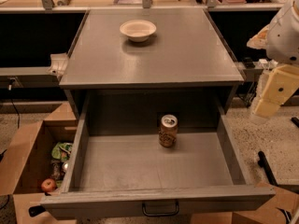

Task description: Pick orange can from top drawer and place on counter

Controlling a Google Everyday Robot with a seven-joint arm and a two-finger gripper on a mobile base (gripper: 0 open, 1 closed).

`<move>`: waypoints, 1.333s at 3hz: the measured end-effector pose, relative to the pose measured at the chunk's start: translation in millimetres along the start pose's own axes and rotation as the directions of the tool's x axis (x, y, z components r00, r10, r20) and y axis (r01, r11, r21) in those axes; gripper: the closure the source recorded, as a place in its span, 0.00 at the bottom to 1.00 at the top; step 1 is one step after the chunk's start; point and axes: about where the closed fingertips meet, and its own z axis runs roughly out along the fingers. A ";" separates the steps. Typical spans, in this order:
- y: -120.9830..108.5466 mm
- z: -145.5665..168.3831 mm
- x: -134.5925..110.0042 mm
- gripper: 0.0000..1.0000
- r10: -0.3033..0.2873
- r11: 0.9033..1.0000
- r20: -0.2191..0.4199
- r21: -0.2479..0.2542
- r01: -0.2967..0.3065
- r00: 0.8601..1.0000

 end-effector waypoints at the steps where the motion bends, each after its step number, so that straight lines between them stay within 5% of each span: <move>1: 0.4 0.5 -1.2 0.00 0.000 1.000 0.004 0.003 0.000 1.000; 3: 34.9 70.7 -33.8 0.00 0.101 0.993 0.115 -0.078 -0.092 0.988; 4: 40.1 104.2 -45.0 0.00 0.195 0.980 0.182 -0.083 -0.183 0.964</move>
Offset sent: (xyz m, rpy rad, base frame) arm -0.0067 0.0333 -0.0723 0.1009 0.0452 -0.0170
